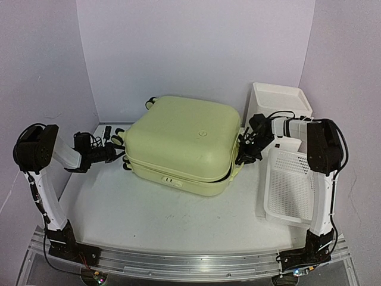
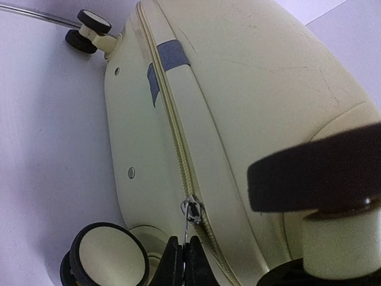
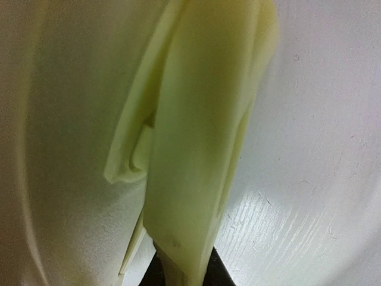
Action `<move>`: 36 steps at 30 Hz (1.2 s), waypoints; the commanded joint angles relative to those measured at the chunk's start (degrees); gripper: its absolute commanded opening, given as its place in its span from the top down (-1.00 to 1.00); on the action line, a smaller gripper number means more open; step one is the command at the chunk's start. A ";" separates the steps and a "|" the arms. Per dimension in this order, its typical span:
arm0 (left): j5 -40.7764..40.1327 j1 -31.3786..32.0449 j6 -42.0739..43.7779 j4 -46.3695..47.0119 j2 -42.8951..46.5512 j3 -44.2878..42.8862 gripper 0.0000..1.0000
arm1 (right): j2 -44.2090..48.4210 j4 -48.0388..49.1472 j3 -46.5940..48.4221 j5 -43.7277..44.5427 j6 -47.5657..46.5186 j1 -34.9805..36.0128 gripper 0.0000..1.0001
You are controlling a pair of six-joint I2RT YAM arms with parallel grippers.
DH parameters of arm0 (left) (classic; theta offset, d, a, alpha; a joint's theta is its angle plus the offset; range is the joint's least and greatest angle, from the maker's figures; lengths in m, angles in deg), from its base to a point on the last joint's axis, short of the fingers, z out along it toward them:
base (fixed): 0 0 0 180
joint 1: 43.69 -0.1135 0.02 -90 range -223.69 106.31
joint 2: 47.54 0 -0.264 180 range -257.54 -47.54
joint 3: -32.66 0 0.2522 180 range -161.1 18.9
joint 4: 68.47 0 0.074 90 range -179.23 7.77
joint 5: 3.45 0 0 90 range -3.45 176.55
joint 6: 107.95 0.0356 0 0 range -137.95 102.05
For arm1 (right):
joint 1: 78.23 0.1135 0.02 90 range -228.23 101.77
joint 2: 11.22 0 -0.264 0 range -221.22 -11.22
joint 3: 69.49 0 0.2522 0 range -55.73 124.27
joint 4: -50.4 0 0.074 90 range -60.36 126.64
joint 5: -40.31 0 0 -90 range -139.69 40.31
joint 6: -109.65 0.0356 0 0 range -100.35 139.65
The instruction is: Open, take out, and arrange the luggage
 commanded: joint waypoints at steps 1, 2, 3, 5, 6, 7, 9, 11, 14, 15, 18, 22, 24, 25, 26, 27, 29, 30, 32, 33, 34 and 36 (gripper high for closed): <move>-8.78 -5.64 -1.70 0.03 -3.00 -10.80 1.00 | 0.37 -15.18 2.64 -5.48 -27.20 0.47 1.00; -7.26 -5.59 -1.89 -0.11 -4.40 -12.44 1.00 | 0.11 -15.50 3.35 -5.39 -27.61 0.51 1.00; -5.53 -5.56 -2.65 -0.16 -5.71 -14.02 1.00 | -0.22 -16.02 4.13 -5.21 -27.94 0.49 1.00; -4.51 -5.51 -3.06 -0.14 -6.84 -15.36 1.00 | -0.74 -16.85 5.57 -4.07 -27.12 0.44 1.00; -5.22 -5.48 -2.97 -0.14 -6.39 -14.70 1.00 | -0.58 -17.17 6.17 -3.34 -25.60 0.50 1.00; -6.46 -5.46 -2.73 -0.14 -5.50 -13.51 1.00 | 0.03 -17.26 6.45 -2.87 -23.36 0.47 0.76; -7.38 -5.19 -2.73 -0.19 -4.25 -11.06 1.00 | 2.72 -17.28 5.81 -0.02 -15.68 0.52 0.44; -7.68 -4.25 -2.52 -0.15 -3.37 -9.19 1.00 | 7.06 -17.27 4.02 2.85 -8.46 0.47 0.15; -8.63 -2.36 -1.40 -0.19 -1.72 -6.11 1.00 | 13.95 -18.75 1.71 7.93 -1.52 0.48 -0.21; -9.17 -1.65 -1.41 -0.16 -1.34 -5.37 1.00 | 16.87 -19.83 1.59 9.76 -0.65 0.47 -0.32; -9.98 -0.05 -2.82 -0.17 0.38 -3.52 1.00 | 22.61 -22.82 2.60 11.24 0.42 0.52 -0.53; -11.29 2.87 -3.85 -0.27 3.57 -0.17 1.00 | 27.61 -25.51 3.74 11.26 0.63 2.64 -0.61; -11.35 4.30 -3.62 -0.22 5.08 1.50 1.00 | 29.36 -26.10 4.32 13.76 -0.49 6.81 -0.62; -11.47 4.90 -3.55 -0.23 5.86 2.37 1.00 | 29.86 -26.02 4.87 14.98 -1.09 9.27 -0.63; -11.83 5.49 -3.97 -0.19 6.50 3.31 1.00 | 30.03 -26.05 5.85 15.97 -1.90 11.78 -0.63; -11.94 6.19 -4.45 -0.20 7.02 4.27 1.00 | 29.75 -26.06 7.54 16.96 -2.54 14.11 -0.64; -12.46 8.01 -5.10 -0.15 8.38 5.91 1.00 | 28.54 -25.90 10.70 17.98 -3.61 18.02 -0.64; -13.03 8.90 -5.26 -0.11 9.17 6.93 1.00 | 27.81 -25.62 12.16 18.64 -4.27 20.15 -0.64; -13.76 11.55 -5.04 -0.03 11.39 9.10 1.00 | 25.98 -25.34 15.41 19.78 -5.99 24.04 -0.64; -14.71 12.52 -5.02 0.06 12.90 10.46 1.00 | 24.97 -25.35 17.19 20.21 -6.78 25.93 -0.64; -15.69 13.68 -5.02 0.23 14.31 11.85 1.00 | 23.78 -25.25 18.88 20.59 -7.79 27.77 -0.64; -16.90 16.14 -4.61 0.45 17.46 14.24 1.00 | 21.36 -24.88 22.00 21.02 -10.56 31.45 -0.64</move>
